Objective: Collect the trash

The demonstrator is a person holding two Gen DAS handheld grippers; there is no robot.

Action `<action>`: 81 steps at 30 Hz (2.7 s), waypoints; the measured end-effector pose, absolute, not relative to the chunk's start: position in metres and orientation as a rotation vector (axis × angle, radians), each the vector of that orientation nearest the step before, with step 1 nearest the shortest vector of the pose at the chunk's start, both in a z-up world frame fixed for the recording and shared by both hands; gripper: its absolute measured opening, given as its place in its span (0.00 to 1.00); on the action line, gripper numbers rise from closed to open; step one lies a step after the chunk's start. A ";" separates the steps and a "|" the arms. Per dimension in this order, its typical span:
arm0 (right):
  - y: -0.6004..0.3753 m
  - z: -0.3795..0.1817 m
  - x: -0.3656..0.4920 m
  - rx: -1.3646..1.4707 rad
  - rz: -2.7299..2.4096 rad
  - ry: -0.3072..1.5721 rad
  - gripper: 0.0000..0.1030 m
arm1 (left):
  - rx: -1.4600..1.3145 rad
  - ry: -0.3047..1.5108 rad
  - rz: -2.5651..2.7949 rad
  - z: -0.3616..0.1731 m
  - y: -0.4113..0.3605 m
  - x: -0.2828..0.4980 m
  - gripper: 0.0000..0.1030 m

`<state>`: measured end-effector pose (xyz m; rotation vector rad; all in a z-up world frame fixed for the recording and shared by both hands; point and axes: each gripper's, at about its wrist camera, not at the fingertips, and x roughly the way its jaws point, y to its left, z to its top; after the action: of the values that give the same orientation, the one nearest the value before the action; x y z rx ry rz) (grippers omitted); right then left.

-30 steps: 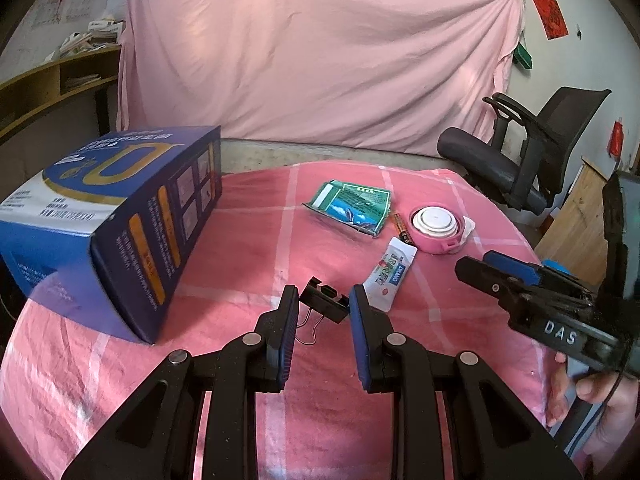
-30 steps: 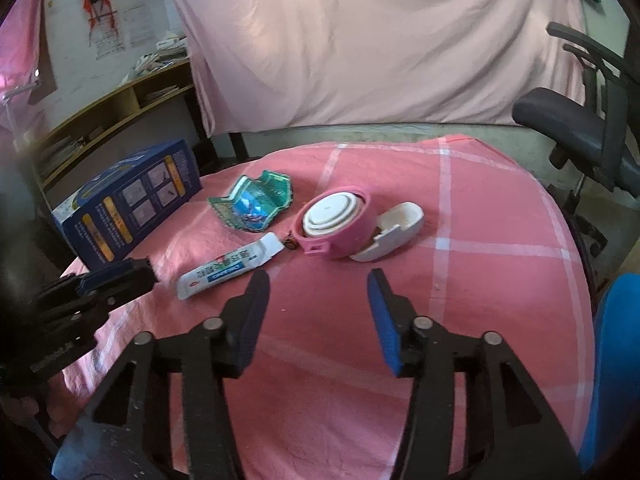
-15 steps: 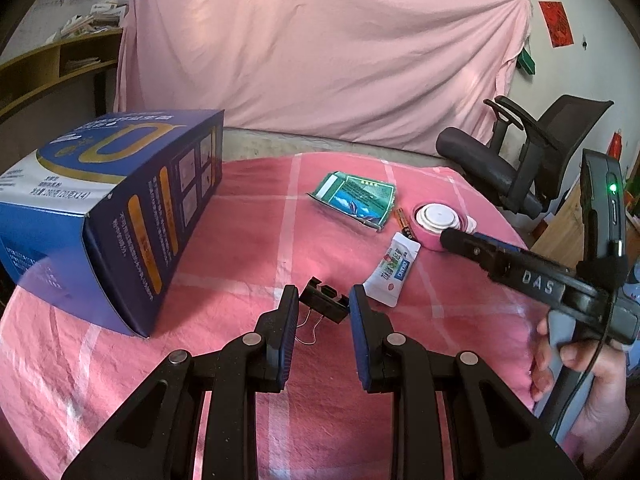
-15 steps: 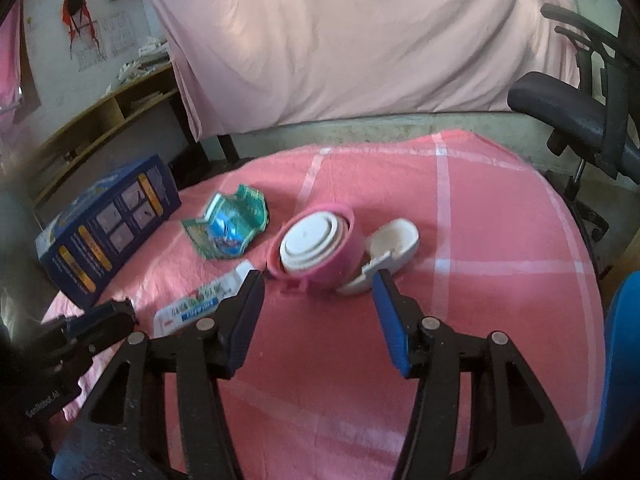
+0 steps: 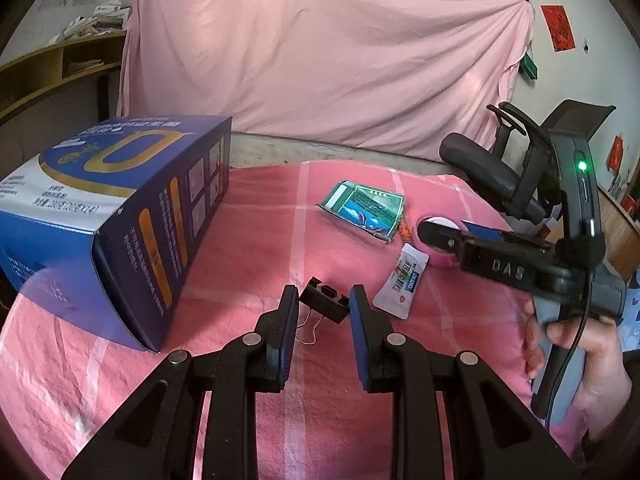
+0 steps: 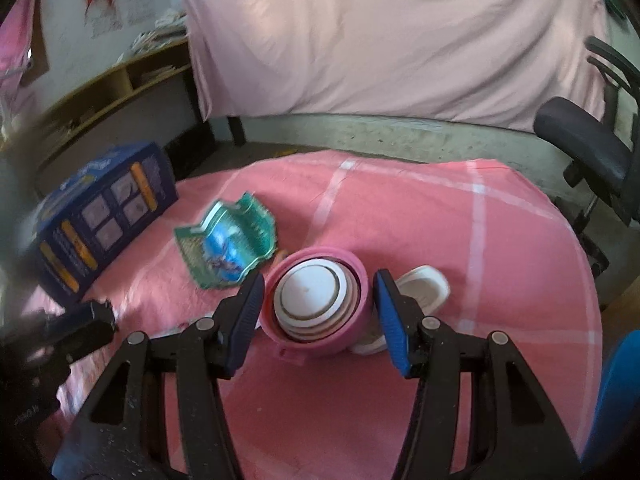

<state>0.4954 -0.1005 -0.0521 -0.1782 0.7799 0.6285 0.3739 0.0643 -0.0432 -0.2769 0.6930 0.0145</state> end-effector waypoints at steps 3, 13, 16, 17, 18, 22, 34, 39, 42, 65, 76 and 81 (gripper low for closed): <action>-0.100 -0.053 0.494 -0.187 0.624 0.781 0.78 | -0.288 0.699 0.014 -0.043 0.066 0.373 0.21; -0.091 -0.056 0.487 -0.247 0.641 0.785 0.77 | -0.307 0.697 0.011 -0.042 0.068 0.371 0.21; -0.094 -0.054 0.484 -0.229 0.645 0.768 0.77 | -0.302 0.693 0.013 -0.041 0.068 0.369 0.21; -0.097 -0.052 0.482 -0.216 0.652 0.760 0.77 | -0.299 0.689 0.014 -0.040 0.068 0.368 0.21; -0.100 -0.051 0.479 -0.206 0.656 0.755 0.77 | -0.295 0.683 0.017 -0.039 0.067 0.367 0.21; -0.106 -0.050 0.466 -0.187 0.656 0.747 0.77 | -0.273 0.661 0.024 -0.036 0.062 0.363 0.21; -0.163 -0.018 0.395 -0.074 0.625 0.524 0.77 | -0.186 0.526 0.025 -0.012 0.035 0.342 0.21; -0.178 -0.007 0.383 -0.040 0.609 0.452 0.77 | -0.149 0.449 0.022 0.008 0.019 0.331 0.21; -0.188 0.004 0.376 -0.021 0.600 0.407 0.77 | -0.116 0.417 0.018 0.021 0.007 0.327 0.21; -0.327 0.056 0.331 0.073 0.291 0.135 0.77 | 0.114 0.211 -0.227 0.095 -0.153 0.328 0.21; -0.398 0.043 0.336 0.152 0.130 0.198 0.77 | 0.140 0.252 -0.390 0.085 -0.241 0.357 0.21; -0.429 0.027 0.344 0.188 0.063 0.269 0.77 | 0.111 0.313 -0.457 0.070 -0.268 0.378 0.21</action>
<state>0.3440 -0.4289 0.0274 0.1876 0.2693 0.0627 0.3782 -0.2679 0.0704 0.1114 0.3126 -0.4572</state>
